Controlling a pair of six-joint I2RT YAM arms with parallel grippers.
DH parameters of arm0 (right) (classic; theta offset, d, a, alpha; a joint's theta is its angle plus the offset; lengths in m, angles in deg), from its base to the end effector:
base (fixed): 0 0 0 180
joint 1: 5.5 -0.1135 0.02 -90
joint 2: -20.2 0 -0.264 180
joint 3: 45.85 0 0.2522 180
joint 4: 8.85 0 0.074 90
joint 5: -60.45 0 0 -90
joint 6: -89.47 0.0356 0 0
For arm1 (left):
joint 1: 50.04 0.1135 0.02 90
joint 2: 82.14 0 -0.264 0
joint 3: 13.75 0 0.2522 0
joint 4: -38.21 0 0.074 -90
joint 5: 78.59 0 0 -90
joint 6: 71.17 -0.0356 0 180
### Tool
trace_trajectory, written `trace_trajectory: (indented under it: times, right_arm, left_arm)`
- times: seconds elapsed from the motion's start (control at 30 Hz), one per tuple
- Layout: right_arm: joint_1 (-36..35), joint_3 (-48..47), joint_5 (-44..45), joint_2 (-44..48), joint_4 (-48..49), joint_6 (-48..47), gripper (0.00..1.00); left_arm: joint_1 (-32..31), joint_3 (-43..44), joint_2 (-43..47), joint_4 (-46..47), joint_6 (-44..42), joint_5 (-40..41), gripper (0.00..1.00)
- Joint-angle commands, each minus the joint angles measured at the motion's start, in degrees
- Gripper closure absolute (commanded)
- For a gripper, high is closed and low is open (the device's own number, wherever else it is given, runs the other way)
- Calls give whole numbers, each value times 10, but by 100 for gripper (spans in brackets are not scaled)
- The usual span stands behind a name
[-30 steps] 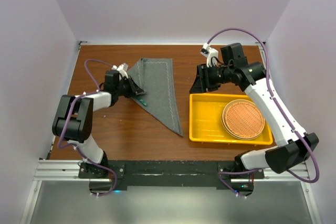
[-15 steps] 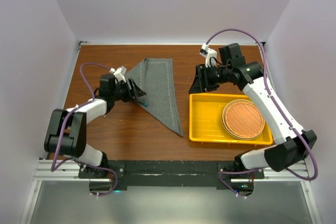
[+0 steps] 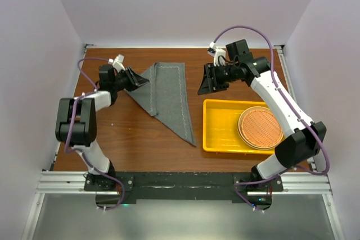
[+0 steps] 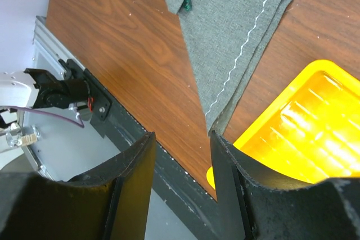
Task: Fold the napkin, place the utensils inside, and roll it up
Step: Fold the napkin
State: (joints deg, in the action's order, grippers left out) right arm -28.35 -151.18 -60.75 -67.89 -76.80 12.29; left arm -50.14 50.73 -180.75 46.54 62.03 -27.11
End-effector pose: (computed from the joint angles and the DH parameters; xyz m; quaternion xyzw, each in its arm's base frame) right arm 0.2861 0.1406 0.3713 -0.1694 0.8957 0.3403 0.2307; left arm 0.3599 -0.0228 0.1887 -0.1307 0.8082 -0.4448 0.3632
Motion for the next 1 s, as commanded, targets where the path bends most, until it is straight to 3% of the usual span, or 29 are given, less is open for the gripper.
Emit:
trace_trajectory:
  times: [0.0,0.3,0.97]
  right_arm:
    - [0,-26,-10,-12,12,4,52]
    - [0,-50,8,-45,1,6,52]
    - [0,-87,50,-70,-51,6,52]
  left_arm:
    - [15,98,-88,67,43,-32,77]
    - [13,207,-251,131,105,-79,82]
    - [29,394,-423,52,86,-8,81]
